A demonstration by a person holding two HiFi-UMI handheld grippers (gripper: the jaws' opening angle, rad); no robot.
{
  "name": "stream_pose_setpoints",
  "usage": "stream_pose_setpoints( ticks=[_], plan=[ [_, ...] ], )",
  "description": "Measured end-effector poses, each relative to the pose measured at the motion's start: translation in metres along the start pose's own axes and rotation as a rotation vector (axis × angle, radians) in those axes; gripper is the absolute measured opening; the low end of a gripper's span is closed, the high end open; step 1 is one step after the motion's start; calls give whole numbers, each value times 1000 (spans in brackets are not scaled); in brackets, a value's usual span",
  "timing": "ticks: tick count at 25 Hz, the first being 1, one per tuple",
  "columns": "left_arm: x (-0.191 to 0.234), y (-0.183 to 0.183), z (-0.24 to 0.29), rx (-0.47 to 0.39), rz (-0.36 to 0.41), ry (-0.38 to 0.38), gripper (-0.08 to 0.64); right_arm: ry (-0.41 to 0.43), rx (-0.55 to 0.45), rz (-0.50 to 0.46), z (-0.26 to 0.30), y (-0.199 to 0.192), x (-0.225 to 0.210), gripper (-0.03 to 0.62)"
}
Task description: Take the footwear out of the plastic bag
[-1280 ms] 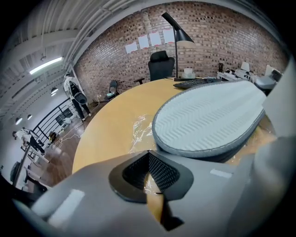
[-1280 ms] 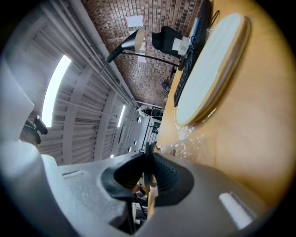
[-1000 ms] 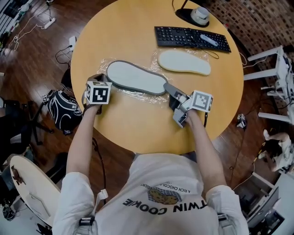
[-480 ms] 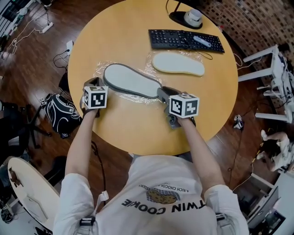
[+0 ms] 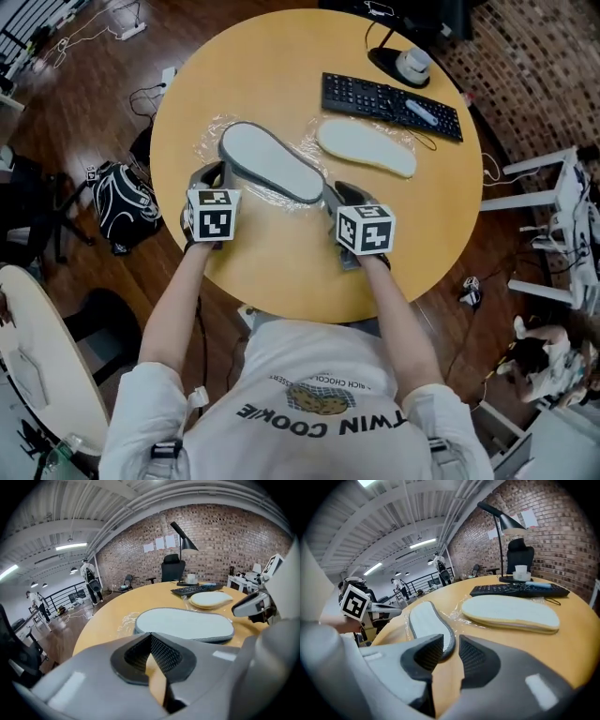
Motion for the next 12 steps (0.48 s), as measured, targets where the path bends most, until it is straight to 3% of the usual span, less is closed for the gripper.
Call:
stream_pose_setpoints(
  ticks=[12],
  plan=[
    [-188,26,-96,-84,-219,131,6,312,-29,-174,-92,-2,-36,91]
  ],
)
Point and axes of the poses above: the fingertips, and each gripper's own axes: z forward along the fingers, x to its left, y out of its top, the point moved 2 cm from there along -z, backward along the fingers, and after that the axes turned 6 degrees about z, right-handed, at the moved point
